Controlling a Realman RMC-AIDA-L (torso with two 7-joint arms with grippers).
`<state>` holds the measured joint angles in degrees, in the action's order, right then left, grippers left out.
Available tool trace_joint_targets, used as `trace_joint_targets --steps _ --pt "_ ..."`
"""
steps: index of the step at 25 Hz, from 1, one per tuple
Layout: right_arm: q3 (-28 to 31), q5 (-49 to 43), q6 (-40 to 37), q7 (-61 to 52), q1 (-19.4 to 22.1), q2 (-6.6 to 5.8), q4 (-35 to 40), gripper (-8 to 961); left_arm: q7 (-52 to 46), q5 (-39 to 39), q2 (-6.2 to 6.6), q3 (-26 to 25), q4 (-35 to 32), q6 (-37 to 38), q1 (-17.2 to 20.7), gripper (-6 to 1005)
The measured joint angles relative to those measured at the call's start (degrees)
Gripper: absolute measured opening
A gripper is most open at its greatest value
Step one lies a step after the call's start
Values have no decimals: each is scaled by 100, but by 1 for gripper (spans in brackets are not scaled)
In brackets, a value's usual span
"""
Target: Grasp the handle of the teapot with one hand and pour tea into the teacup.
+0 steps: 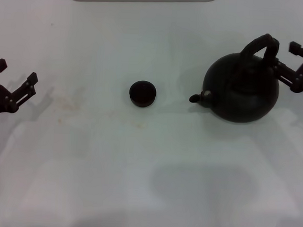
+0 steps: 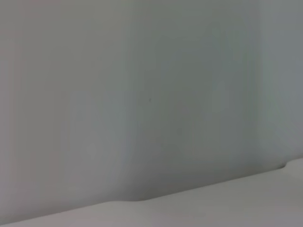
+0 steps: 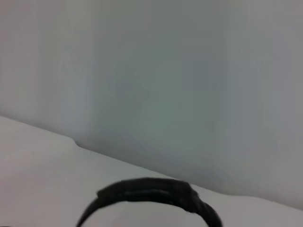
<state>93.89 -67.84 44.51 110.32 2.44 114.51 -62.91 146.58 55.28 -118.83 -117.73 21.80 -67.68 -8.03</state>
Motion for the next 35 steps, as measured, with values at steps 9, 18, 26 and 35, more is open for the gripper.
trace_joint_targets --steps 9,18,26,35 --pt "1239 53 603 383 8 58 661 767 142 -50 0 -55 0 4 -7 826" --pt "2044 2021 1527 3090 -199 77 2381 800 398 -150 -11 -504 0 130 -125 827" --pt "2114 2939 1899 4443 -469 77 3454 800 610 -669 9 -578 4 143 -175 827" --pt "2415 2976 1532 4543 -644 41 3508 800 412 -1042 -3 -538 1 87 -211 827"
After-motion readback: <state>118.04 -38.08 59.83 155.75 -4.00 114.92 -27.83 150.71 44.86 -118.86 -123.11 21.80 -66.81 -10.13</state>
